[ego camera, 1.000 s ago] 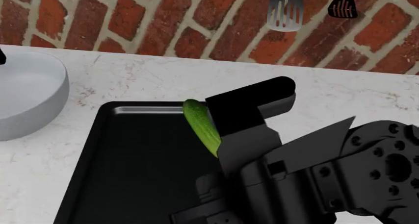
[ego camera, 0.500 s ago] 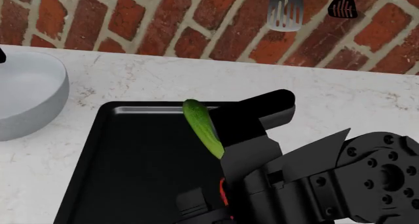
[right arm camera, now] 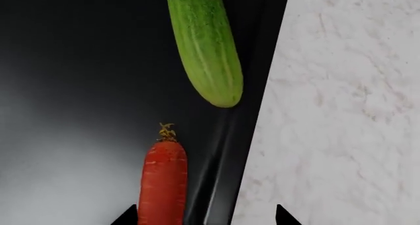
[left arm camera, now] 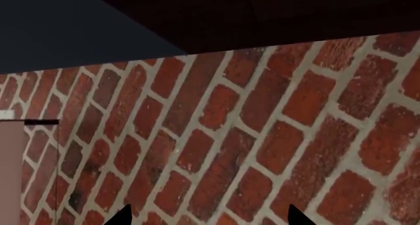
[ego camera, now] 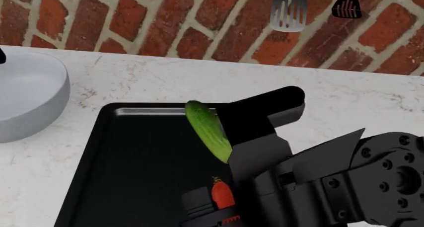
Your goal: Place the two vegetables and bowl onto the tray for setting up a vegetable dip station.
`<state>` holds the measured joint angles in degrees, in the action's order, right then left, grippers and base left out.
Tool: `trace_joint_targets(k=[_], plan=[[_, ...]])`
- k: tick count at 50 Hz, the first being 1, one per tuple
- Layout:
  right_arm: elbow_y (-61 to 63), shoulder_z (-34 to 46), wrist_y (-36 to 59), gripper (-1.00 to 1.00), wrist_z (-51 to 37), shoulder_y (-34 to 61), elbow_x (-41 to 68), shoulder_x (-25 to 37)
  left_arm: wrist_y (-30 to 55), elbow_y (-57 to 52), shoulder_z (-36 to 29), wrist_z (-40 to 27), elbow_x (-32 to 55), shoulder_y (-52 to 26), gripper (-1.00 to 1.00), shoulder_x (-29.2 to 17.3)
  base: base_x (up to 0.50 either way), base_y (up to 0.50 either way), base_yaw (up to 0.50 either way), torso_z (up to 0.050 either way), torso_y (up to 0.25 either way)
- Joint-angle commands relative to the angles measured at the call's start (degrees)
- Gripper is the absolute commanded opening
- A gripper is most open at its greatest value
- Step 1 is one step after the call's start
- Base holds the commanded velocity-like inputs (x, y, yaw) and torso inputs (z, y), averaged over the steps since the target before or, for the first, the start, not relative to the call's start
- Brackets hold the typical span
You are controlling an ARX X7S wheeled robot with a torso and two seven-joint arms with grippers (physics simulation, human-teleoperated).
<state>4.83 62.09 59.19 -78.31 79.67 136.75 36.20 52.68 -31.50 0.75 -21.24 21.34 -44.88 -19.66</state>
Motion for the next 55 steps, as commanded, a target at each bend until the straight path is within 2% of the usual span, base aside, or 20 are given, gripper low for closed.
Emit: trace_joint_targets(k=[1, 10, 16, 18, 21, 23, 26, 27, 30, 34, 38, 42, 47, 55], plan=[[2.1, -2.6, -0.5, 1.00, -1.0, 6.7, 2.5, 2.2, 1.7, -1.7, -1.7, -0.3, 0.6, 2.8, 1.00, -2.0, 0.00, 0.01, 0.00, -0.010, 0.000], [2.0, -5.8, 0.9, 1.00, 1.0, 10.9, 1.8, 4.6, 6.3, -5.3, -3.2, 0.0, 1.5, 0.7, 1.00, -4.1, 0.01, 0.01, 0.00, -0.007, 0.000], [1.4, -8.6, 5.8, 1.00, 8.5, 10.3, -6.6, 6.2, 16.0, -10.0, -1.9, 1.8, 5.5, -3.6, 1.00, -7.8, 0.00, 0.00, 0.00, 0.000, 0.000], [0.5, -10.1, 7.1, 1.00, 11.8, 10.3, -9.7, 7.1, 20.6, -11.6, -2.0, 3.9, 8.0, -5.7, 1.00, -10.0, 0.00, 0.00, 0.00, 0.000, 0.000], [0.5, -11.5, 8.3, 1.00, 15.3, 9.9, -13.1, 7.9, 21.6, -14.4, -4.7, 7.6, 9.7, -5.9, 1.00, -14.7, 0.00, 0.00, 0.00, 0.000, 0.000], [1.0, -11.5, 9.5, 1.00, 16.0, 10.2, -15.3, 8.5, 23.7, -15.8, -5.0, 8.6, 10.9, -7.0, 1.00, -16.1, 0.00, 0.00, 0.00, 0.000, 0.000], [2.4, -13.1, 8.6, 1.00, 18.2, 9.0, -17.6, 9.4, 26.9, -16.5, -3.7, 10.1, 13.4, -8.8, 1.00, -16.4, 0.00, 0.00, 0.00, 0.000, 0.000], [2.8, -13.0, 8.7, 1.00, 18.4, 8.6, -17.6, 9.7, 32.9, -16.5, -0.8, 10.4, 16.1, -10.8, 1.00, -14.5, 0.00, 0.00, 0.00, 0.000, 0.000], [4.7, -14.4, 8.3, 1.00, 20.6, 7.9, -20.5, 10.4, 36.5, -16.9, 0.2, 13.8, 21.0, -13.1, 1.00, -14.8, 0.00, 0.00, 0.00, 0.000, 0.000], [6.8, -15.9, 7.9, 1.00, 22.1, 7.8, -22.9, 11.3, 37.2, -12.6, -1.5, 10.8, 33.0, -16.9, 1.00, -18.1, 0.00, 0.00, 0.00, 0.000, 0.000], [7.4, -16.4, 6.4, 1.00, 21.6, 6.9, -22.3, 12.1, 36.5, -9.6, -3.1, 10.4, 37.4, -19.2, 1.00, -19.7, 0.00, 0.00, 0.00, 0.000, 0.000], [7.2, -16.5, 5.9, 1.00, 21.8, 6.3, -22.3, 12.6, 34.2, -8.3, -6.3, 12.5, 37.0, -19.2, 1.00, -21.4, 0.00, 0.00, 0.00, 0.000, 0.000], [8.3, -16.6, 5.9, 1.00, 22.0, 6.3, -23.1, 12.6, 29.2, -5.1, -13.9, 16.4, 32.3, -18.9, 1.00, -24.0, 0.00, 0.00, 0.00, 0.000, 0.000], [8.4, -17.2, 4.9, 1.00, 23.4, 5.2, -23.8, 13.3, 26.3, -2.0, -21.9, 21.2, 28.7, -20.3, 1.00, -26.5, 0.00, 0.00, 0.00, 0.000, 0.000]])
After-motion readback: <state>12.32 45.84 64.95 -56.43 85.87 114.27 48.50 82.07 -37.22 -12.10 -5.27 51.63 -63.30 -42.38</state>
